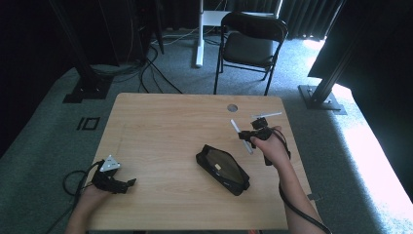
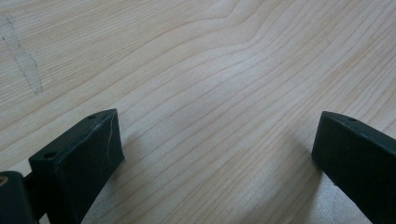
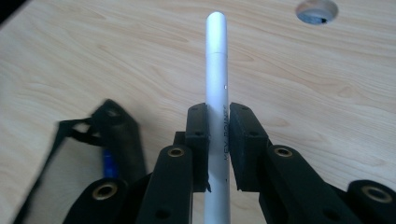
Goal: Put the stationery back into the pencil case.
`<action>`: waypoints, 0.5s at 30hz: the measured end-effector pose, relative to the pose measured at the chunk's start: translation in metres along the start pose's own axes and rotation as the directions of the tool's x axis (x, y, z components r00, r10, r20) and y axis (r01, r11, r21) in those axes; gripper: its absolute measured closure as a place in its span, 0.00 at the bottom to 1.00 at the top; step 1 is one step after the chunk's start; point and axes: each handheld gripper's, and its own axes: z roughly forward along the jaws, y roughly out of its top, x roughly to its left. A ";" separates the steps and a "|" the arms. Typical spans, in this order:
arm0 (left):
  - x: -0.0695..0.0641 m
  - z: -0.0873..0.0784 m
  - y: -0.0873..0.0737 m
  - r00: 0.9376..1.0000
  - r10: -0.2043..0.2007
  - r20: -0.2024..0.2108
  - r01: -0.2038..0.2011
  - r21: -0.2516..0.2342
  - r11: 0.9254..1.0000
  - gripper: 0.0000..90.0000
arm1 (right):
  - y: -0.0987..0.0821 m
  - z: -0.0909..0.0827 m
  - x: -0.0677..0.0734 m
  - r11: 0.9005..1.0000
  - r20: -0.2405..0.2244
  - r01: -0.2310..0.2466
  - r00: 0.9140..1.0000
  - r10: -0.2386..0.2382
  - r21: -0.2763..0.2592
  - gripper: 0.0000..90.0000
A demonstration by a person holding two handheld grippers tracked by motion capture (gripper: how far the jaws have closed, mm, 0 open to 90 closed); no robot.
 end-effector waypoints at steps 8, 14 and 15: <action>0.000 0.000 0.000 1.000 0.000 0.000 0.000 0.000 1.000 0.02 | -0.002 -0.017 0.019 0.999 -0.069 0.028 0.997 -0.030 -0.030 0.87; 0.000 0.000 0.000 1.000 0.001 0.000 -0.001 0.000 1.000 0.02 | -0.003 -0.022 0.039 0.996 -0.103 0.085 0.991 -0.088 -0.040 0.87; 0.000 0.000 0.000 1.000 0.001 0.000 -0.001 0.000 1.000 0.02 | -0.004 -0.022 0.043 0.995 -0.108 0.097 0.989 -0.100 -0.037 0.87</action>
